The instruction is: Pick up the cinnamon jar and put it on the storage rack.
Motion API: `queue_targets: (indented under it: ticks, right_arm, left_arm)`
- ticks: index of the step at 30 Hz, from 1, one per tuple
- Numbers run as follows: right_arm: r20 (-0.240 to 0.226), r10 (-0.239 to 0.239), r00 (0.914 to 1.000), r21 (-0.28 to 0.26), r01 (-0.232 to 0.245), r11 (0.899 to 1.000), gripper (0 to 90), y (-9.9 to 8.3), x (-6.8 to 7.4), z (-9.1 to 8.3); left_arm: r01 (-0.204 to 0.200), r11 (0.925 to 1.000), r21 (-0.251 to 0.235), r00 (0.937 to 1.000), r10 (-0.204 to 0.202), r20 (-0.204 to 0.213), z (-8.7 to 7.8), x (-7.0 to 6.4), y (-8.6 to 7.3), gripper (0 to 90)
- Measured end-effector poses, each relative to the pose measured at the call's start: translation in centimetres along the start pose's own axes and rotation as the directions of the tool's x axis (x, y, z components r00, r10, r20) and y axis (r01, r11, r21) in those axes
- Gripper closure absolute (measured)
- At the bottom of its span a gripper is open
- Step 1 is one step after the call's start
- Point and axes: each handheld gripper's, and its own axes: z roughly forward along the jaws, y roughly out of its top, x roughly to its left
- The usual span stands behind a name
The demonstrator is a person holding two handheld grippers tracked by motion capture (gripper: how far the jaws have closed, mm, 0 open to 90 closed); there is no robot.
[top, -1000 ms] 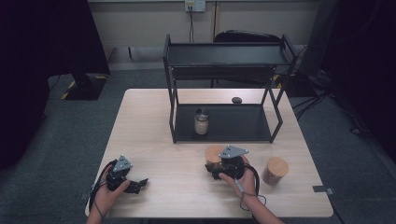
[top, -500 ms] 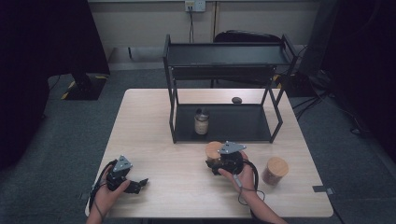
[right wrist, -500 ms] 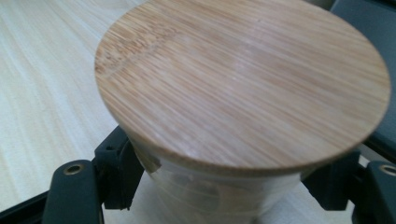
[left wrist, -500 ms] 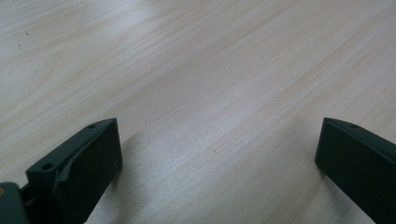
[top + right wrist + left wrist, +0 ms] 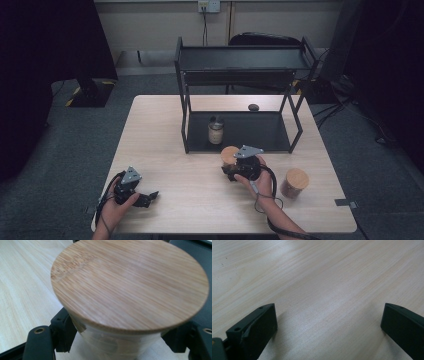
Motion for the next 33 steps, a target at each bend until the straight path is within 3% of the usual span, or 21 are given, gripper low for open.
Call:
queue_targets:
  ticks: [22, 33]
  right_arm:
    - [0.033, -0.009, 0.9994, 0.01, 0.009, 1.0, 25.1, 1.6, -0.7, 1.2]
    - [0.052, 0.017, 0.9985, 0.005, -0.018, 1.0, 25.1, 2.6, -1.6, 1.5]
  left_arm:
    - [-0.001, 1.0, 0.0, 1.0, 0.001, 0.001, 0.0, 0.0, 0.0, 0.1]
    - [-0.002, 1.0, 0.0, 1.0, 0.002, 0.002, 0.0, 0.0, 0.0, 0.1]
